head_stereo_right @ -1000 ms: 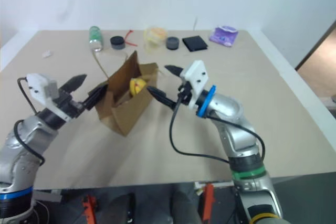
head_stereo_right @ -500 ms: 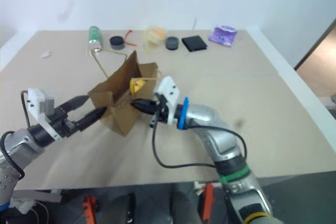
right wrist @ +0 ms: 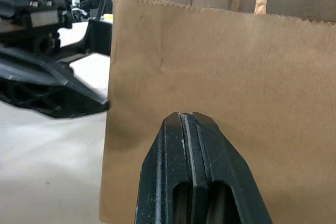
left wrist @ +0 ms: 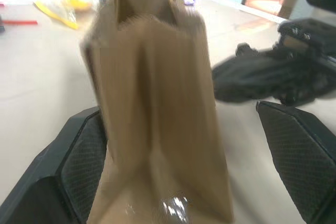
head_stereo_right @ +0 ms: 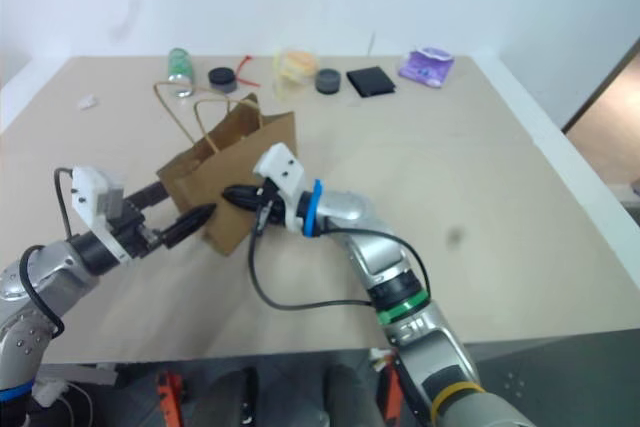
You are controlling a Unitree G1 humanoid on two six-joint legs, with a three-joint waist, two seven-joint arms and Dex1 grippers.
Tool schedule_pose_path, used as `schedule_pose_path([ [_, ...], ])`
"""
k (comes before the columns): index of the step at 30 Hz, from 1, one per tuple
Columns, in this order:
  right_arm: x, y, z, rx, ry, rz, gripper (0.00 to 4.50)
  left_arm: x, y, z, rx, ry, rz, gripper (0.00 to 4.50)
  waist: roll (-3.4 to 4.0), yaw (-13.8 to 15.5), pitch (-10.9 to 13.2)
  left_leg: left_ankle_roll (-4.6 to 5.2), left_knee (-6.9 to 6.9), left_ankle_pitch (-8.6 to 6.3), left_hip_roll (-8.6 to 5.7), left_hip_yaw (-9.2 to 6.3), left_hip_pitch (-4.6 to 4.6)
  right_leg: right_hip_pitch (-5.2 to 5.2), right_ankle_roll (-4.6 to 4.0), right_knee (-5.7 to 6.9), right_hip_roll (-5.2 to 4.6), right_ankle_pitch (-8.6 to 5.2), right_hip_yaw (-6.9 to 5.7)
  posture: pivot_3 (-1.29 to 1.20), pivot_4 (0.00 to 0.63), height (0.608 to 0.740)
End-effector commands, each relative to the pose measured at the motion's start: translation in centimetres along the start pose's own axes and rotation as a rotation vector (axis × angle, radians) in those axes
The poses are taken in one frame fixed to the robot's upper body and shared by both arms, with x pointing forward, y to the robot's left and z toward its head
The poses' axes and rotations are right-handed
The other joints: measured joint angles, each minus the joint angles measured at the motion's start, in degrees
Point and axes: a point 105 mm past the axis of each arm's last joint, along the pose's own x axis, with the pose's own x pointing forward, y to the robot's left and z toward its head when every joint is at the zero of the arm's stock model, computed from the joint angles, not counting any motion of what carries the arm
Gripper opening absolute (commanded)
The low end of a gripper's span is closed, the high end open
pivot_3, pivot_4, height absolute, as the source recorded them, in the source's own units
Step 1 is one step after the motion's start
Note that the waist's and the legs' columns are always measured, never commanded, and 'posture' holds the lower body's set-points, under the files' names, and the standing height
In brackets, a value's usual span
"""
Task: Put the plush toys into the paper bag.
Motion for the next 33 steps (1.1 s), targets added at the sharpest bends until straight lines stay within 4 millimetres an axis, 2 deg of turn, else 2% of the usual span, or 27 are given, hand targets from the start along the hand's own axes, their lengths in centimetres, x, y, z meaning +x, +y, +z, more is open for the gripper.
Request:
schedule_pose_path([
  [1,0.5,0.2,1.6,-0.046,-0.049,0.014,0.02,0.7,0.1,0.5,0.056,-0.023,0.009,4.5,-0.01,0.0,0.0,0.0,0.0,0.0,0.0,0.0,0.0,0.0,0.0,0.0,0.01,0.0,0.0,0.0,0.15,0.74],
  [8,0.6,0.4,2.9,-0.043,-0.099,0.014,0.02,1.8,0.1,-1.4,0.08,0.025,0.008,4.5,-0.01,0.0,0.0,0.0,0.0,0.0,0.0,0.0,0.0,-0.01,0.0,0.02,0.01,0.0,0.0,0.0,0.15,0.74],
  [13,-0.2,0.0,2.4,-0.05,-0.085,-0.012,0.02,1.8,0.4,-1.9,0.061,0.029,0.025,4.5,-0.01,0.0,0.0,0.0,-0.02,0.0,0.01,-0.01,0.0,-0.01,0.0,0.01,0.02,0.0,0.0,0.0,0.15,0.74],
  [22,-1.1,0.0,2.8,-0.049,-0.111,-0.024,0.0,2.2,0.4,-2.1,0.051,0.02,0.014,0.03,-0.01,0.0,0.0,0.0,-0.02,0.0,0.01,-0.01,0.0,0.0,0.0,0.02,0.02,0.0,0.0,0.0,0.15,0.74],
  [25,-1.5,-0.1,3.2,-0.05,-0.124,-0.028,0.0,2.3,0.3,-2.1,0.042,0.01,0.006,0.03,-0.01,0.0,0.0,0.0,-0.02,0.0,0.01,-0.02,0.01,0.0,0.0,0.02,0.02,0.0,-0.01,0.0,0.15,0.74],
  [26,-2.3,-0.3,3.7,-0.031,-0.146,-0.029,0.0,2.3,0.3,-2.0,0.04,0.007,0.005,0.03,-0.01,0.0,0.0,0.0,-0.02,0.0,0.01,-0.01,0.01,0.0,0.0,0.02,0.02,0.0,-0.01,0.0,0.15,0.74],
  [29,-5.4,-0.9,4.9,0.054,-0.193,-0.018,0.0,2.3,0.4,-1.5,0.043,-0.013,-0.003,0.03,-0.01,0.1,0.0,0.0,-0.02,0.0,0.0,-0.01,-0.02,0.01,0.02,0.02,0.01,-0.01,-0.01,0.0,0.15,0.74],
  [31,-9.0,-1.7,5.2,0.13,-0.168,0.008,0.0,2.2,-0.4,-0.8,0.048,-0.034,-0.072,0.03,-0.01,0.3,0.0,0.0,-0.01,0.0,-0.01,-0.02,-0.05,0.03,0.06,0.01,-0.01,-0.03,-0.01,0.0,0.15,0.74],
  [32,-10.4,-1.9,5.3,0.151,-0.149,0.021,0.63,2.2,-0.8,-0.6,0.041,-0.039,-0.104,0.0,-0.02,0.3,0.0,0.0,0.0,0.0,-0.02,-0.02,-0.07,0.03,0.07,0.01,-0.03,-0.04,0.0,0.0,0.15,0.74],
  [33,-11.6,-2.0,5.5,0.161,-0.128,0.036,0.87,2.1,-1.1,-0.3,0.05,-0.049,-0.128,0.0,-0.02,0.5,0.0,0.0,0.01,0.0,-0.05,-0.01,-0.11,0.03,0.09,0.0,-0.09,-0.06,0.0,0.0,0.15,0.74],
])
